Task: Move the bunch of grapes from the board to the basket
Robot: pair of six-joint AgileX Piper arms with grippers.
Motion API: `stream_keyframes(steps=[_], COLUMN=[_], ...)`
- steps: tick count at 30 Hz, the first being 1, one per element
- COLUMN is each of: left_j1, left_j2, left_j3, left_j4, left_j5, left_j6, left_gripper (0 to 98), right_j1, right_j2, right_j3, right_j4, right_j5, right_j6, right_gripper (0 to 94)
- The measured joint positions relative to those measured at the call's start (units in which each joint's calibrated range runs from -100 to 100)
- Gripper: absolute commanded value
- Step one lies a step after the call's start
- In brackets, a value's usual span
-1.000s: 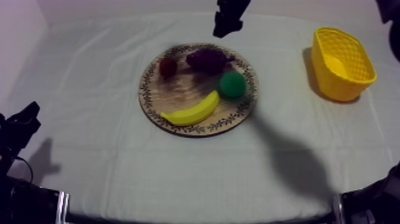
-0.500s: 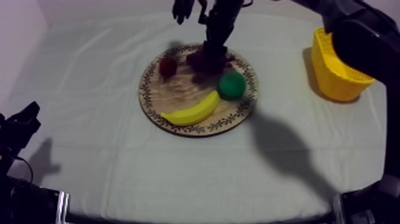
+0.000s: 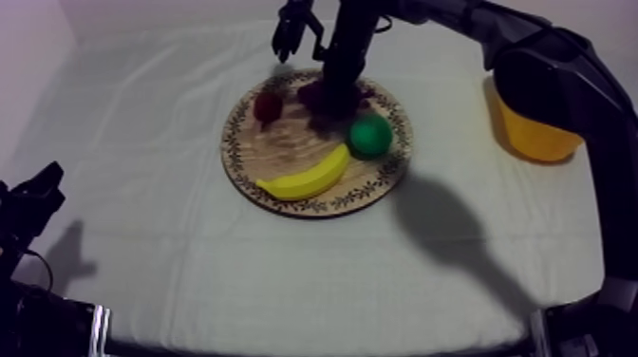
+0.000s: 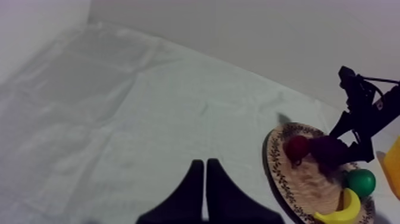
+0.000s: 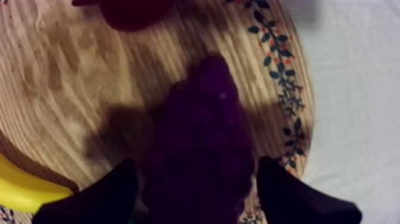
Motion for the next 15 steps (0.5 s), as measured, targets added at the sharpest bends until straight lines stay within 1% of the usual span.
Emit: stream_keyframes(steps=[3,7,11,13,15], left_j1=[0.0,0.0,0.0,0.0,0.0], left_j2=[0.0,0.0,0.0,0.0,0.0], left_j3=[0.0,0.0,0.0,0.0,0.0], left_j4=[0.0,0.0,0.0,0.0,0.0], left_j5=[0.0,0.0,0.0,0.0,0.0], left_j6=[0.0,0.0,0.0,0.0,0.0], left_gripper=[0.0,0.0,0.0,0.0,0.0], right_j1=[-0.24,-0.71,-0.83,-0.71,-0.42], right_j2=[0.79,1.29,1.42,0.78,-0.66], right_j3=[-0.06,-0.47,-0.8,-0.72,0.01], right_j4=[0.33,1.4,1.59,0.6,-0.29], right_j5=[0.0,0.19,0.4,1.28,3.96], right_j6=[-0.09,-0.72,-1.13,-1.13,-1.04], right_gripper=[43.9,38.4,30.8,28.8,27.9])
